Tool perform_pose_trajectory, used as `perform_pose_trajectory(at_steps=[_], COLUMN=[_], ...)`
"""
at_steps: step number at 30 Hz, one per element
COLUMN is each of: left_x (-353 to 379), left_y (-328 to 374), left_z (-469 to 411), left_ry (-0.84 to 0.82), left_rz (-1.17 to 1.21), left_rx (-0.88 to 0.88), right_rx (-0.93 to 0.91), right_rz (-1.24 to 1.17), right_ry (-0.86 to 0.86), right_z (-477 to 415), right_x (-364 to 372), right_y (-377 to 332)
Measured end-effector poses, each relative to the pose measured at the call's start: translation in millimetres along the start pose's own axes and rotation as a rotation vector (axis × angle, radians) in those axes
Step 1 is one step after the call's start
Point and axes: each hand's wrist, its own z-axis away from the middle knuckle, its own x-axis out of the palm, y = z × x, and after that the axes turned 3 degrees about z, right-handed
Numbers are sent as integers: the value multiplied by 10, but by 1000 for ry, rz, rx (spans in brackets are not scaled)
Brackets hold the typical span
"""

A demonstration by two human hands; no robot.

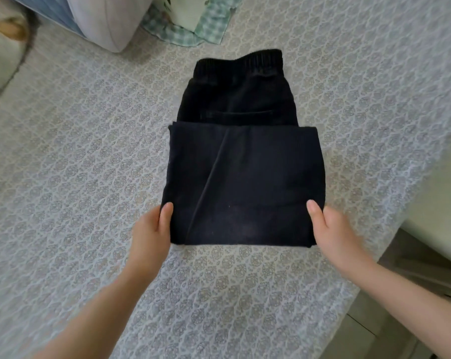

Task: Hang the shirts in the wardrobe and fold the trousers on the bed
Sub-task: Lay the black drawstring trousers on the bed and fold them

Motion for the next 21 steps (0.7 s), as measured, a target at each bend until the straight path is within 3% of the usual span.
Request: perform_pose_trajectory(at_steps=[7,10,21], left_x=[128,129,42], left_y=[-239,-295,-310], left_z=[641,690,590], left_ry=[186,167,83], left_rz=[87,-50,-307], left_rx=[-66,76,153], right_rx=[46,30,-18], right_rz=[-102,-171,-189], right_ry=[15,4,27], right_z=[369,438,691], right_x=[62,60,66], right_y=[196,220,297])
